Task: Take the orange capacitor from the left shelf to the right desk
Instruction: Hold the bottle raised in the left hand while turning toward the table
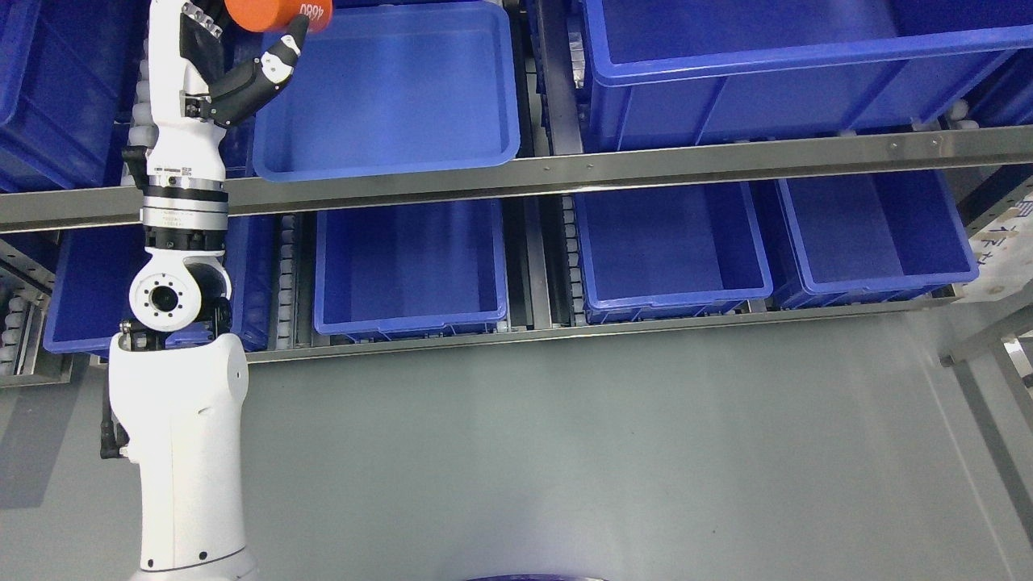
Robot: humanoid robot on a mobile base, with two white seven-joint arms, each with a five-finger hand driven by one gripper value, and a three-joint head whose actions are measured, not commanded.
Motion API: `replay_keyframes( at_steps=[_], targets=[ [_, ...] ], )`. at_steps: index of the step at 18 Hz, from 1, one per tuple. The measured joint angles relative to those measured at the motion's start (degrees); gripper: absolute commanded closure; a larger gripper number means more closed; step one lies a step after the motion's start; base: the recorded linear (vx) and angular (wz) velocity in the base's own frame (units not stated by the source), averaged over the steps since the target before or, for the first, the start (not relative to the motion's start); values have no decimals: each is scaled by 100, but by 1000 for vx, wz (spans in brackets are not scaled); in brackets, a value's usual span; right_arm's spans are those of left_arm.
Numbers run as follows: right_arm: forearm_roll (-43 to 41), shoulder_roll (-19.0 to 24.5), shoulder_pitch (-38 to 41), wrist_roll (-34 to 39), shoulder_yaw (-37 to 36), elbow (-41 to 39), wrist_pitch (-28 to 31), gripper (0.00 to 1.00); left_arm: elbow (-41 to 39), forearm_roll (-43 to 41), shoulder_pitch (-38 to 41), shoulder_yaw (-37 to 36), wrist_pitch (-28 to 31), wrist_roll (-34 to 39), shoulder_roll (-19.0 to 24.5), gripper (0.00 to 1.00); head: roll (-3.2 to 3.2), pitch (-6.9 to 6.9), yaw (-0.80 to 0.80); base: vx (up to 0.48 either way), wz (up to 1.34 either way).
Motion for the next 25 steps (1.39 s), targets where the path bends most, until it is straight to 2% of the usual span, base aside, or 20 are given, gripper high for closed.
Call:
replay_keyframes(
  at_steps=[12,25],
  targets=[
    [0,0,-1,1,0,0,-1,0,-536,0,-186,38,-19,0,-69,96,0,0,0,-36,-273],
    [0,0,2,0,0,0,-1,0,-787,0,-561,-29,-39,2,-135,96,0,0,0,-39,-740]
  ],
)
